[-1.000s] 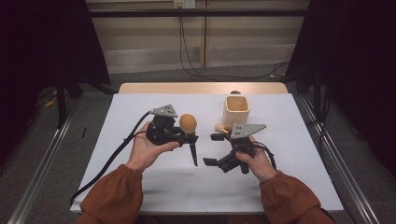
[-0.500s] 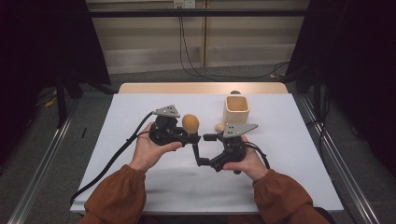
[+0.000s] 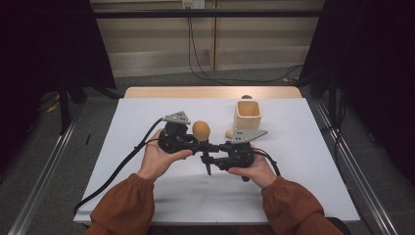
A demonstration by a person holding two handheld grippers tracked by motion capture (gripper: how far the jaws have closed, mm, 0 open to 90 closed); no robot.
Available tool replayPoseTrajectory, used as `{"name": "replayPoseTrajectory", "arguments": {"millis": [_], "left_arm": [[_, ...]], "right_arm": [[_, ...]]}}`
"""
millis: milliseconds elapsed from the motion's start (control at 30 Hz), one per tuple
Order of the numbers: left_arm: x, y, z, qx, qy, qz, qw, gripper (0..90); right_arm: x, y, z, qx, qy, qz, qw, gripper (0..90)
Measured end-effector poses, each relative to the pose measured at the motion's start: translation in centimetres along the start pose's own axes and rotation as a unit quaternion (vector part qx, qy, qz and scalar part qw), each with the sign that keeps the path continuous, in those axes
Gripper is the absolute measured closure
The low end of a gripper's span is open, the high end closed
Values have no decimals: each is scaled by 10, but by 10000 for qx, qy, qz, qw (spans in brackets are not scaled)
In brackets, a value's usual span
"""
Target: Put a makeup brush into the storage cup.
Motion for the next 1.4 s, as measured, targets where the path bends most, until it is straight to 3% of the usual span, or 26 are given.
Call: {"name": "replayPoseTrajectory", "arguments": {"millis": [533,1167,1400], "left_arm": [[-1,-5,-1,11,-52,32,10000,655],[-1,-7,-1,10,-84,161,9998,642],[-2,-8,0,0,-81,194,9998,548]], "right_arm": [[-2,-1,2,48,-180,1,9998,745],[-2,1,3,29,-117,-17,9999,755],[-3,0,1,66,-19,-101,9999,756]]}}
Point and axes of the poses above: each handheld gripper's, and its own axes: y roughly backward along the jaws, x roughly out of its top, z roughly to its right, the point moved 7 cm from there along -y, roughly forward along the jaws, and after that the axes turned 4 degrees about -x, right-handed, at the moved point
